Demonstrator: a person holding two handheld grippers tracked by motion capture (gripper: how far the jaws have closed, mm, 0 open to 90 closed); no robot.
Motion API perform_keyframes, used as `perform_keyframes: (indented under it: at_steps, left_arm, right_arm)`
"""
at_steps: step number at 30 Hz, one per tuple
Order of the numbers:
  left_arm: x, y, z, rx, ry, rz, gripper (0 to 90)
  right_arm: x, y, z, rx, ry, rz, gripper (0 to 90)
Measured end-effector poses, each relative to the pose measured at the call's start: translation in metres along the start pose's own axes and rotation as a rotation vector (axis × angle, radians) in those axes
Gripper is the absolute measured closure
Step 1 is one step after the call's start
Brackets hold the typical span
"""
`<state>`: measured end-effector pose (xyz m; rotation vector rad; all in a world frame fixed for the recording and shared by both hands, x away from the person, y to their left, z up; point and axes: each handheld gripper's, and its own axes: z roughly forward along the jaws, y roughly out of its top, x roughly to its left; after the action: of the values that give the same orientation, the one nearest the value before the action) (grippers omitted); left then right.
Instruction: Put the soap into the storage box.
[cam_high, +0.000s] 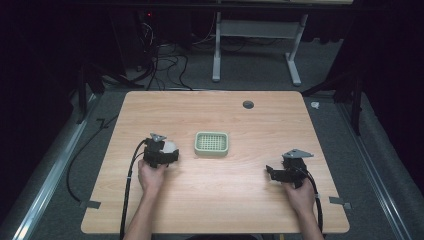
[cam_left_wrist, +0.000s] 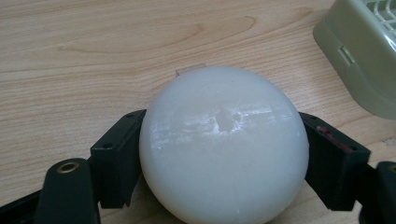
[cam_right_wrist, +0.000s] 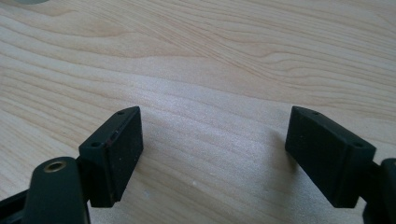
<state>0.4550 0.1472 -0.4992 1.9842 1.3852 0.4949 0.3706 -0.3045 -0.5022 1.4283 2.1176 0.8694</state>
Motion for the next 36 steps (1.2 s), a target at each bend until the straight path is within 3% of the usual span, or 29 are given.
perform_keyframes:
  at_steps: [9, 36]
  left_arm:
    - [0.0, 0.001, -0.006, 0.001, 0.002, 0.007, 23.7]
    - [-0.005, 0.007, -0.034, -0.045, -0.122, -0.005, 23.7]
  right_arm:
    - [0.0, 0.0, 0.0, 0.0, 0.001, 0.0, 19.9]
    - [0.0, 0.0, 0.0, 0.0, 0.0, 0.0, 19.9]
